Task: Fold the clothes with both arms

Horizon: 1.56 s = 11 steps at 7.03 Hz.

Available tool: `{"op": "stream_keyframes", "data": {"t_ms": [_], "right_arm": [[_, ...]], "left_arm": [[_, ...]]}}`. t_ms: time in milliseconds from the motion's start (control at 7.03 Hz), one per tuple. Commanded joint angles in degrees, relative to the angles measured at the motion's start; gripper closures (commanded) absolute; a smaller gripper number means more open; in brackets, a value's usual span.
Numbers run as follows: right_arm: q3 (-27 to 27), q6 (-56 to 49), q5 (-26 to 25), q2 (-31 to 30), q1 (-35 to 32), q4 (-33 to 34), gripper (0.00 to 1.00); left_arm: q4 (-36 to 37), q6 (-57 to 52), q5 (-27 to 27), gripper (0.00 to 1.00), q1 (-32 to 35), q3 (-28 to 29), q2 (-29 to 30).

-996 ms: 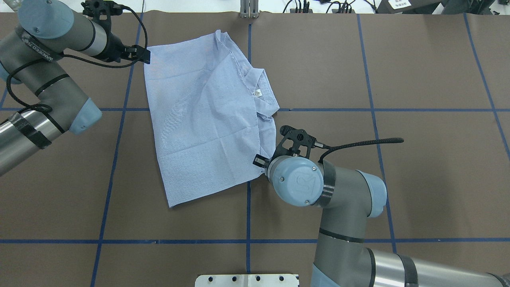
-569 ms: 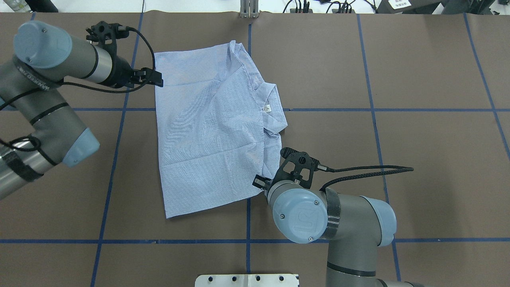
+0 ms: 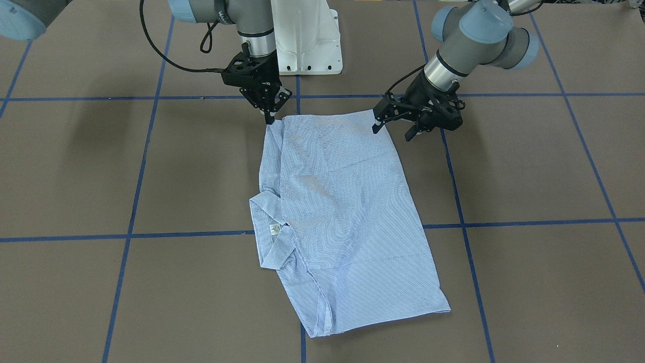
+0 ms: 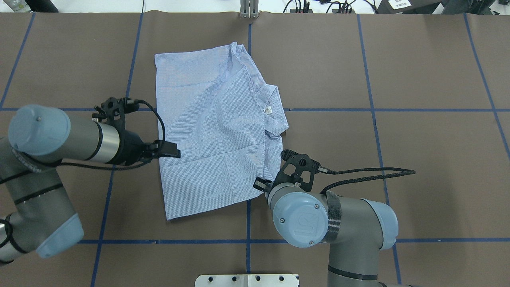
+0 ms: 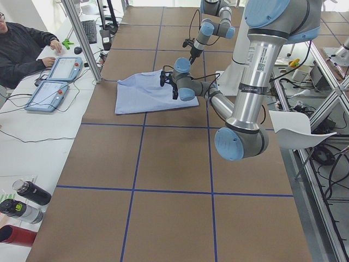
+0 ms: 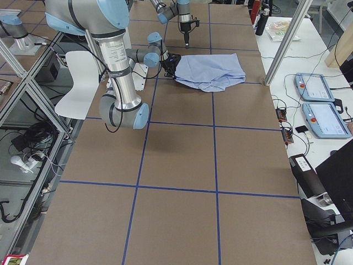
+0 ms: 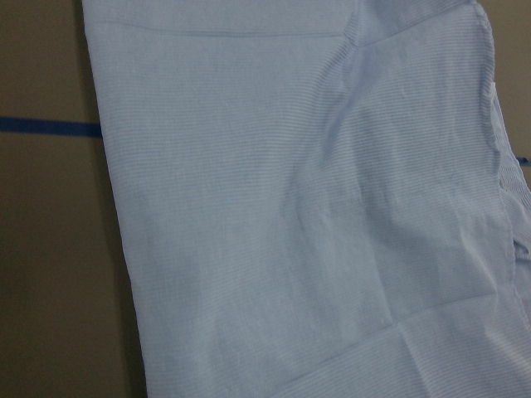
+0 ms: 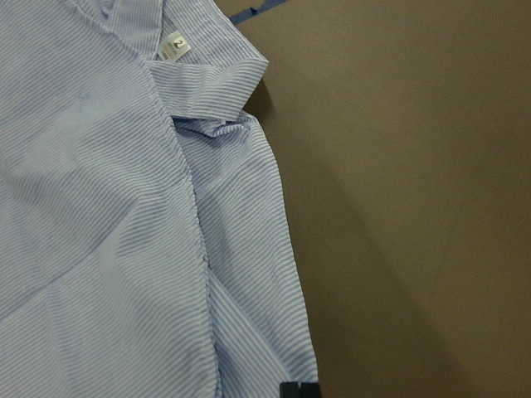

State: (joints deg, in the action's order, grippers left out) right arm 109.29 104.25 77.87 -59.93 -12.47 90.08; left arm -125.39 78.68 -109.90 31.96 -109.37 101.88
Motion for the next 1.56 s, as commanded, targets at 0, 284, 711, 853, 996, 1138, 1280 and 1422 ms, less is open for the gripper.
{"op": "stream_keyframes", "data": {"t_ms": [0, 284, 711, 853, 996, 1138, 1280, 1422], "right_arm": [[0.14, -0.01, 0.0, -0.01, -0.1, 0.01, 1.0], [0.31, -0.01, 0.0, -0.01, -0.1, 0.01, 1.0], [1.36, -0.01, 0.0, -0.36, -0.27, 0.01, 1.0], [1.28, -0.01, 0.0, -0.37, -0.19, 0.01, 1.0], [1.37, -0.01, 0.0, -0.37, -0.18, 0.01, 1.0], [1.37, -0.01, 0.0, -0.54, -0.18, 0.01, 1.0], [1.37, -0.01, 0.0, -0.72, -0.18, 0.01, 1.0], [1.37, -0.01, 0.0, -0.72, -0.18, 0.01, 1.0]], "left_arm": [[0.15, 12.39, 10.01, 0.0, -9.33, -3.31, -5.27], [2.68, 16.05, 14.8, 0.08, -12.7, -2.95, -5.21], [3.83, 16.77, 14.98, 0.47, -15.43, -2.6, -4.59], [5.14, 16.77, 14.98, 0.47, -15.78, -2.52, -3.72], [6.11, 16.77, 14.8, 0.47, -15.96, -2.6, -3.36], [6.12, 16.77, 14.89, 0.47, -16.57, -2.6, -3.36], [6.73, 16.77, 14.89, 0.47, -16.75, -2.6, -3.36], [7.17, 16.77, 14.89, 0.47, -17.01, -2.52, -3.27]]}}
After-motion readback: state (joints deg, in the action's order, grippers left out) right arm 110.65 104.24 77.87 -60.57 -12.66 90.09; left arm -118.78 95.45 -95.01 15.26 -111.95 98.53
